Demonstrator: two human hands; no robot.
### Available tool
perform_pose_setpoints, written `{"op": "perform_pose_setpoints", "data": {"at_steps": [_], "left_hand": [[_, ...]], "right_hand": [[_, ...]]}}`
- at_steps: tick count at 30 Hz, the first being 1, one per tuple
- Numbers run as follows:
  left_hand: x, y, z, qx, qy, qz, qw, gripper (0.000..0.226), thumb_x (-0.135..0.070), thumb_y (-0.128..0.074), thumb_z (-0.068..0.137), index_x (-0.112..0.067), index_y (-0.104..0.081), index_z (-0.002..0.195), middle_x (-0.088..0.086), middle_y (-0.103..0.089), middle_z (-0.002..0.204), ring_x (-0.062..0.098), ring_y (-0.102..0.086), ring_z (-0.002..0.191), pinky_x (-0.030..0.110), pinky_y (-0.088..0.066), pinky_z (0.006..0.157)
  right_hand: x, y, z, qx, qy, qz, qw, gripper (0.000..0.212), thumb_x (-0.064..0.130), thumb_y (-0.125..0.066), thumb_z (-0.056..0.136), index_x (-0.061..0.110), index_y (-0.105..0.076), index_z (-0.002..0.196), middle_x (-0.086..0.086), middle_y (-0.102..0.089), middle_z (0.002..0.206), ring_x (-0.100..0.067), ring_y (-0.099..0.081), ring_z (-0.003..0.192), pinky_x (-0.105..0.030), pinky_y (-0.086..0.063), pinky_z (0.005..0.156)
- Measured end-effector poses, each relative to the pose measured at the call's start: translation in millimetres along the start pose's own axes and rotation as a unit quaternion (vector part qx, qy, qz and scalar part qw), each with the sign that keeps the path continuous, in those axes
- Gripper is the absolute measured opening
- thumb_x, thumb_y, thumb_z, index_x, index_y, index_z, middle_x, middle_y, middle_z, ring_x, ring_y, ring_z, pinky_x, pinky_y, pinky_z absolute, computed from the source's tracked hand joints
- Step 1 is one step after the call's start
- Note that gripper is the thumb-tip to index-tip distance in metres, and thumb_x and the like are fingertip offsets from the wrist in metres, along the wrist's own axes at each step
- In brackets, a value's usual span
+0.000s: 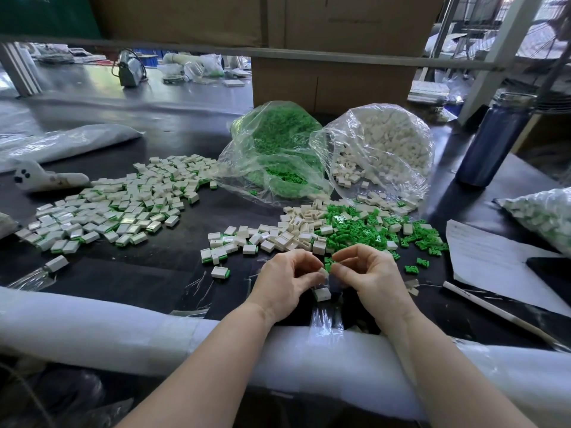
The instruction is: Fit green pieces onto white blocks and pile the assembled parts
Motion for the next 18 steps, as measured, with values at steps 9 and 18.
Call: {"op": "perform_pose_setpoints", "data": {"at_steps": [9,18], "left_hand": [[-0.3,1.4,-0.4,-0.001,-0.002,-0.025,1.000,0.019,-0.011,-0.072,0.078,-0.029,-0.065,0.075,-0.006,-0.068,0.074,0.012,-0.065,0.075,0.035,-0.054,0.083],[-3.3,2.5,-1.9,-0.007,-0.006,-0.011,1.000,0.023,-0.010,-0.072,0.078,-0.031,-0.064,0.074,-0.005,-0.067,0.074,0.011,-0.064,0.074,0.031,-0.053,0.083]], "right_hand": [[6.0,0.3,0.5,-0.009,0.043,-0.053,0.998,0.020,-0.003,-0.073,0.074,0.015,-0.066,0.069,0.002,-0.066,0.064,-0.008,-0.061,0.061,-0.020,-0.052,0.062],[8.7,-3.0,-1.4,0.014,0.044,-0.040,0.998,0.019,-0.004,-0.072,0.075,0.013,-0.068,0.069,0.004,-0.066,0.061,-0.010,-0.062,0.061,-0.024,-0.053,0.064]]}}
Point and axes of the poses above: each hand's wrist, its own z-axis towards the middle knuckle, its own y-axis out of the back of the hand, x = y × z, the point moved 8 cm from there along z, towards the middle knuckle
